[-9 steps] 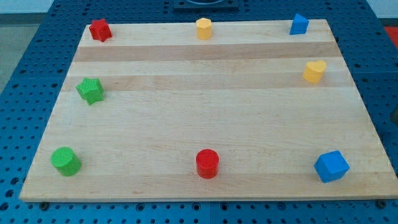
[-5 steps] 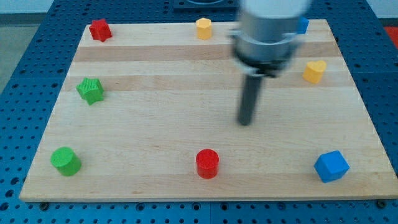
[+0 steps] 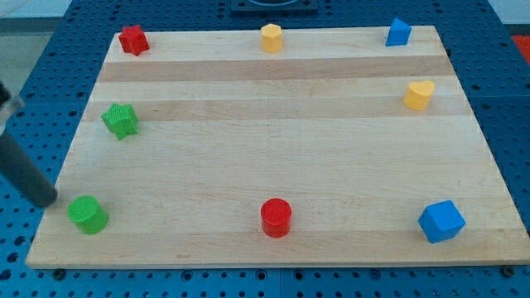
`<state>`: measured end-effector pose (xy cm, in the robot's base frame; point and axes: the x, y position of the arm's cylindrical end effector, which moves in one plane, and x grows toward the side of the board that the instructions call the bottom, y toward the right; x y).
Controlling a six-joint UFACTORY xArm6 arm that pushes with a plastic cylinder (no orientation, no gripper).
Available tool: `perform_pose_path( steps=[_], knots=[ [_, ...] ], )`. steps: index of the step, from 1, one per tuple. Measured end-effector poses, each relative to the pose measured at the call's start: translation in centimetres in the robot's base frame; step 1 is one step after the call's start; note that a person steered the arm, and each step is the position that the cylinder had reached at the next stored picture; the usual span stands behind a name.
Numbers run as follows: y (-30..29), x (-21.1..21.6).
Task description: Push the green circle a bit right
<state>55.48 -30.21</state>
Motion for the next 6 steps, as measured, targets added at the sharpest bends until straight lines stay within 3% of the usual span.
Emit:
perform_pose_path(
  steps=[1,4,6],
  knots=[
    [0.1,3.0],
    [4.7,-0.4],
    [4.5,1.2]
  ],
)
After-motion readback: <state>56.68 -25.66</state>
